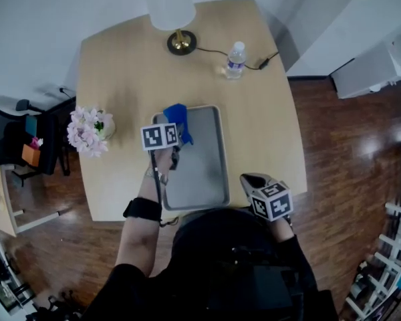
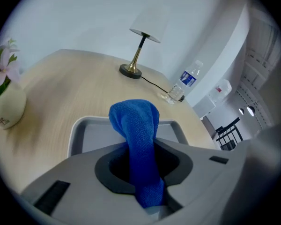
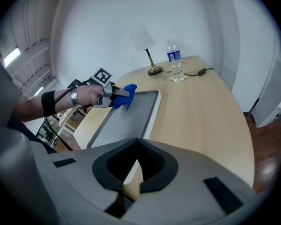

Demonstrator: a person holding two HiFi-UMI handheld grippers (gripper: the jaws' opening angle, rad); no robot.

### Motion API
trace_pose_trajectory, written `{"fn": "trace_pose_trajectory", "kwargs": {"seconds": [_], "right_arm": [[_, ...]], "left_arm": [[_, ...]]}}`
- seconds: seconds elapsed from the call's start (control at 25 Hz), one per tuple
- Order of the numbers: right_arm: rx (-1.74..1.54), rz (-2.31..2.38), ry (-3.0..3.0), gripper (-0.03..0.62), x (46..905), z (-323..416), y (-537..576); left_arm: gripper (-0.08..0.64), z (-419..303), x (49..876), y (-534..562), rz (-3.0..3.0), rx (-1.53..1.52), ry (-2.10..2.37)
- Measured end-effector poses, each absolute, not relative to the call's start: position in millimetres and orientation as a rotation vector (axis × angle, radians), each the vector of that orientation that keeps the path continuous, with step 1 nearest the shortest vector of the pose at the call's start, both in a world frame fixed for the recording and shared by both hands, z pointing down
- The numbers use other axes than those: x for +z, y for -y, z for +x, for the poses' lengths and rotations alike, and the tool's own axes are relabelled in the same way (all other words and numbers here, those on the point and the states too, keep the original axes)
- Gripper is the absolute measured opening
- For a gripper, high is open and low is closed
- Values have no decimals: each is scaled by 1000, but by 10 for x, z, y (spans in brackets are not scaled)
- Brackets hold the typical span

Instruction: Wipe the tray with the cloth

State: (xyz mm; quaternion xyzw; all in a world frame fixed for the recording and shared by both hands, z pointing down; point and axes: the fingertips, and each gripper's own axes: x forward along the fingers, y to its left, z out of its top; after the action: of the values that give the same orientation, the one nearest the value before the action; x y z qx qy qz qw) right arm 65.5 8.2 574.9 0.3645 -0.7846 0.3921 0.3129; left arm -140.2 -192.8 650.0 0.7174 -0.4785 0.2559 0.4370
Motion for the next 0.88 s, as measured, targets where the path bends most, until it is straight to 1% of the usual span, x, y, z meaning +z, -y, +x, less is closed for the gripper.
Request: {"fn": "trace_pose_trajectory", "kwargs": {"seconds": [0.2,0.56,0.88], "right_arm": [[1055,975,2064,6,5771,764,-54],[1054,934,2081,6,5806,692,-40],[1053,954,2082,6,5769,713,-28]], "left_arm": [[98,-1399,6709,2074,1729,678,1188],[98,-1390,6741,2034,1716,658,1192],[98,-1277,6712,1368,1717,656,1160]]}}
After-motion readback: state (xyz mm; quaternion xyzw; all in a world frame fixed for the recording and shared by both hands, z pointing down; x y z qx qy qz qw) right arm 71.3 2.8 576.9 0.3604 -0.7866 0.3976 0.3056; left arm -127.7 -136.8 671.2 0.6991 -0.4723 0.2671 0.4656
